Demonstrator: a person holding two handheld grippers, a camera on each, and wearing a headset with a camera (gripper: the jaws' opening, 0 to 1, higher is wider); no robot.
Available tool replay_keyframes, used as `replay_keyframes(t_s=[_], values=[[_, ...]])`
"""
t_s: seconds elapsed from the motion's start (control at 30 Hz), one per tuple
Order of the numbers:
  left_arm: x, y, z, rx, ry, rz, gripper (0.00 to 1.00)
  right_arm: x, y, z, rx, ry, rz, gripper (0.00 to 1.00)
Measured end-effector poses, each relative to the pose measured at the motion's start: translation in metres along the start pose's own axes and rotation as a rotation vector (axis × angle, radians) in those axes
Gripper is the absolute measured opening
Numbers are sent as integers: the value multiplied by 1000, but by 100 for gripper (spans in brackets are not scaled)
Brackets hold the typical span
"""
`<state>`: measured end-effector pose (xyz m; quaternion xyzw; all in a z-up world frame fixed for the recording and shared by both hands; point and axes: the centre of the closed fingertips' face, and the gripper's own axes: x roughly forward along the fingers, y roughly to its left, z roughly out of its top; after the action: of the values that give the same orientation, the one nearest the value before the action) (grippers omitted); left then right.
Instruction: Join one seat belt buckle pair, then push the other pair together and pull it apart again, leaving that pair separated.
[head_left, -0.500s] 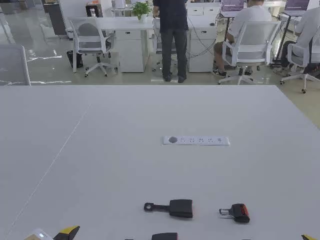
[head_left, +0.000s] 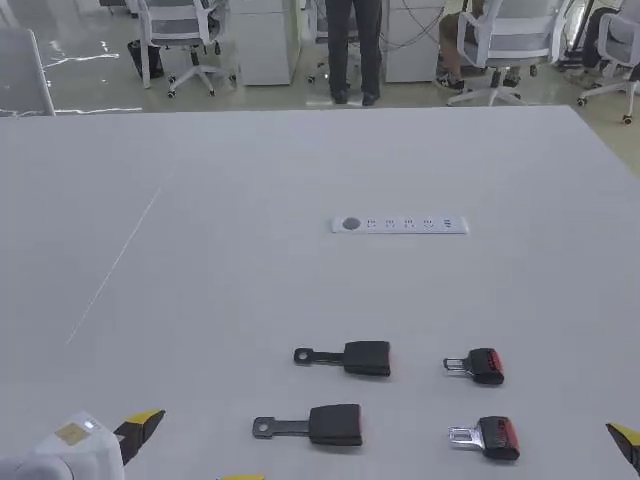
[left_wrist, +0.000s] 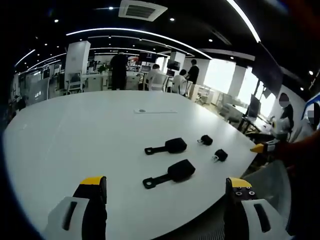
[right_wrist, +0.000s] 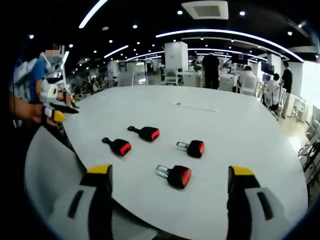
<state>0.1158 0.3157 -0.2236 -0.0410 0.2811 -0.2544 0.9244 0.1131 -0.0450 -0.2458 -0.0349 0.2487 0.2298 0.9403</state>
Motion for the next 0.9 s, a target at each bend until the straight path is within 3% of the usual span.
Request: replay_keyframes(t_s=[0.9], values=[[2, -3, -5, -6, 11, -10, 100, -1, 2, -4, 10, 10, -8, 99]])
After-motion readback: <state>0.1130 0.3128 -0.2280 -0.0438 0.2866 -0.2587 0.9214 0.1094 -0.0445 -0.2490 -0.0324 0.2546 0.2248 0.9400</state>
